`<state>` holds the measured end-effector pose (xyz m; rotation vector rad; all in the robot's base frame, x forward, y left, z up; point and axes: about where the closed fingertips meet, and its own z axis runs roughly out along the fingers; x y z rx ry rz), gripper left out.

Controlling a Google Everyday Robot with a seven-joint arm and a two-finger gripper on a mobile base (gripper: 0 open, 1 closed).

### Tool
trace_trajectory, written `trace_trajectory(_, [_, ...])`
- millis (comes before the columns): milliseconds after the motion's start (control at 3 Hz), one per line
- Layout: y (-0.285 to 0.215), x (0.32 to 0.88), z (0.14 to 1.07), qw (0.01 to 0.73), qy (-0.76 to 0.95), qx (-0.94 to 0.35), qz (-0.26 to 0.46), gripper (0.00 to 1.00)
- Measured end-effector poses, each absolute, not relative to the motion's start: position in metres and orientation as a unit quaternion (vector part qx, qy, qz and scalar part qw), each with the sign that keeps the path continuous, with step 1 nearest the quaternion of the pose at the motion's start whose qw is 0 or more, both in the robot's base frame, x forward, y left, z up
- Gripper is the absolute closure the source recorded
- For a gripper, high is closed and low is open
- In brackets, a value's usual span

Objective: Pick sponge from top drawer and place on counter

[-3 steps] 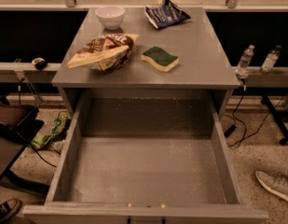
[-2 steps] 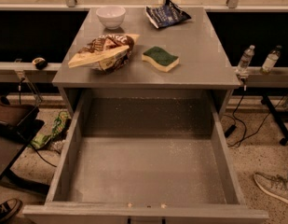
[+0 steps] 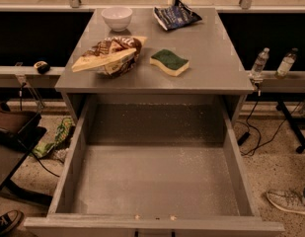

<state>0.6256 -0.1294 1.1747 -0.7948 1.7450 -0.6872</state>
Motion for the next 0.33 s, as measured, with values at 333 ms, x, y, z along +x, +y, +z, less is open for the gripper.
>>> trace_trajectory(333, [-0.1879,0.6192,1.1408,0.505,0.774,-0.249,-0.288,0.00])
